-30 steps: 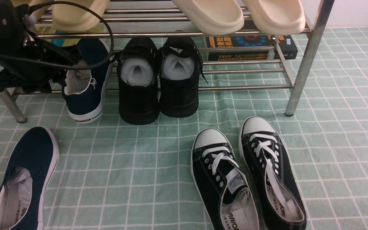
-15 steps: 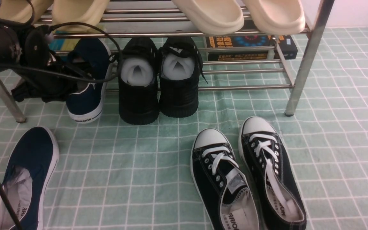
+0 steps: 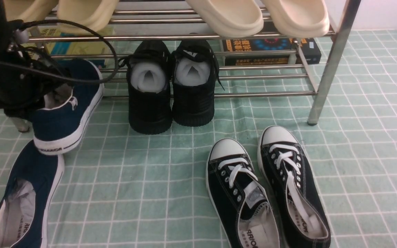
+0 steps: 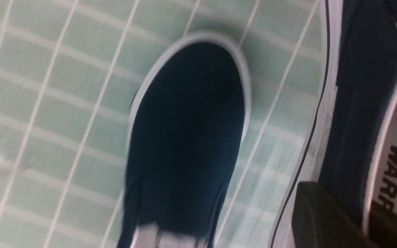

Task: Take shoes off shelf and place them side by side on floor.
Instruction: 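Set the held shoe down on the floor in front of the rack with the left gripper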

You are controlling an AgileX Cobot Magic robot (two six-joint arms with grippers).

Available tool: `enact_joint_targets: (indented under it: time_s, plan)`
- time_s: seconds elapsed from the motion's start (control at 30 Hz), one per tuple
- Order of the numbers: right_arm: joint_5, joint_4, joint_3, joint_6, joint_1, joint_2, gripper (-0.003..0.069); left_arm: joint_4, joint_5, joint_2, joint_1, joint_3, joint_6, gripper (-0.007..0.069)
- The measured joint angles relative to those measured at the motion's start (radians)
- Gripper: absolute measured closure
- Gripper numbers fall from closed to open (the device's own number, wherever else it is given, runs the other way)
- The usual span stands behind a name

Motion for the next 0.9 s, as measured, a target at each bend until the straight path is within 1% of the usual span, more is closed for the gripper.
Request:
enact_joint_targets:
  time_s: [0.1,0.13,0.27,0.4,0.43,0.47,0.53,0.57,0.63,0.77,0.9]
  plan:
    - [0.000,0.000,0.000,0.000,0.000,0.000,0.0419,-0.022,0.068,-0.046,0.000,0.019,0.024,0.0601]
    - [0.000,0.000,0.000,0.000,0.000,0.000,0.0419,-0.026,0.071,-0.049,0.000,0.022,0.026,0.0601]
    - [0.000,0.000,0.000,0.000,0.000,0.000,0.0419,-0.065,0.041,-0.118,0.000,0.140,0.019,0.0601]
    - [0.000,0.000,0.000,0.000,0.000,0.000,0.0419,-0.066,-0.035,-0.152,0.000,0.276,-0.057,0.0601]
    - [0.000,0.000,0.000,0.000,0.000,0.000,0.0419,-0.066,-0.040,-0.152,0.000,0.282,-0.064,0.0601]
    - [0.000,0.000,0.000,0.000,0.000,0.000,0.0419,-0.070,-0.087,-0.153,-0.004,0.332,-0.079,0.0600]
    - [0.000,0.000,0.000,0.000,0.000,0.000,0.0419,-0.070,-0.118,-0.154,-0.012,0.356,-0.088,0.0600]
    - [0.000,0.000,0.000,0.000,0.000,0.000,0.0419,-0.069,-0.162,-0.154,-0.030,0.387,-0.101,0.0600]
    - [0.000,0.000,0.000,0.000,0.000,0.000,0.0419,-0.070,-0.203,-0.154,-0.058,0.413,-0.136,0.0600]
    - [0.000,0.000,0.000,0.000,0.000,0.000,0.0419,-0.038,-0.223,-0.154,-0.094,0.426,-0.199,0.0600]
    - [0.000,0.000,0.000,0.000,0.000,0.000,0.0419,0.009,-0.223,-0.154,-0.098,0.426,-0.244,0.0599]
